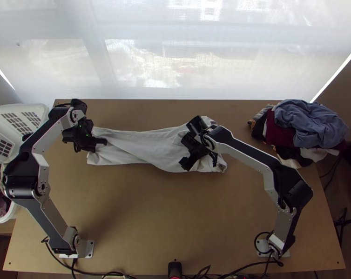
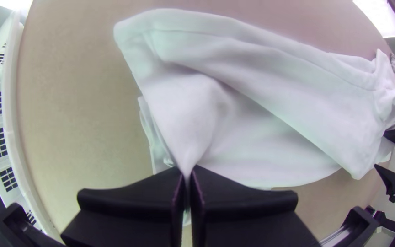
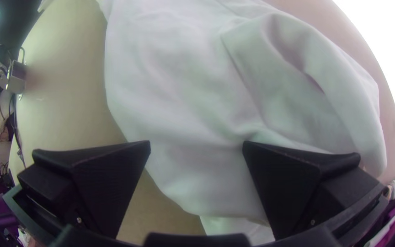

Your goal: Fold the t-shirt

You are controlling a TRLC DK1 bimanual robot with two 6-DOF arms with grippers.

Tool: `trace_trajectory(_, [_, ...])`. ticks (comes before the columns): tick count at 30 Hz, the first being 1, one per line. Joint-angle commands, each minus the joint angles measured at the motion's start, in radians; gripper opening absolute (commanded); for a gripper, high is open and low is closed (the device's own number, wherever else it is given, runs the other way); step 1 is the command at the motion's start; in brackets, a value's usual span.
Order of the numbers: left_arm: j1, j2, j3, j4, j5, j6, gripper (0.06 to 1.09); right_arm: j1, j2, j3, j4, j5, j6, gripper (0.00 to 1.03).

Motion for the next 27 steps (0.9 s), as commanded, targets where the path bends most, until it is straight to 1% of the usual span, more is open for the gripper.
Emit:
trace_trajectory(1, [0.018,-0.050,0.067,-0.059,0.020,-0.003,0.09,0.010,0.023,-0.001,0.004,0.007,0.005,0.94])
trace_trajectory(5, [0.017,-0.065,0.115,-0.090,0.031,-0.003,0.09,0.008,0.038,-0.006,0.004,0.008,0.008,0.94])
trace_trajectory(10, [0.001,-0.074,0.200,-0.125,0.106,-0.011,0.09,0.010,0.048,-0.006,0.006,0.011,0.008,0.94])
trace_trajectory(15, [-0.040,-0.065,0.268,-0.146,0.106,-0.014,0.09,0.013,0.058,-0.001,0.006,0.016,0.008,0.94])
trace_trajectory(20, [-0.025,-0.043,0.204,-0.148,0.106,-0.012,0.09,0.016,0.058,0.016,0.006,0.019,0.008,0.94])
trace_trajectory(27, [0.040,-0.028,0.078,-0.093,0.100,-0.007,0.09,0.019,0.058,0.019,0.006,0.021,0.009,0.94])
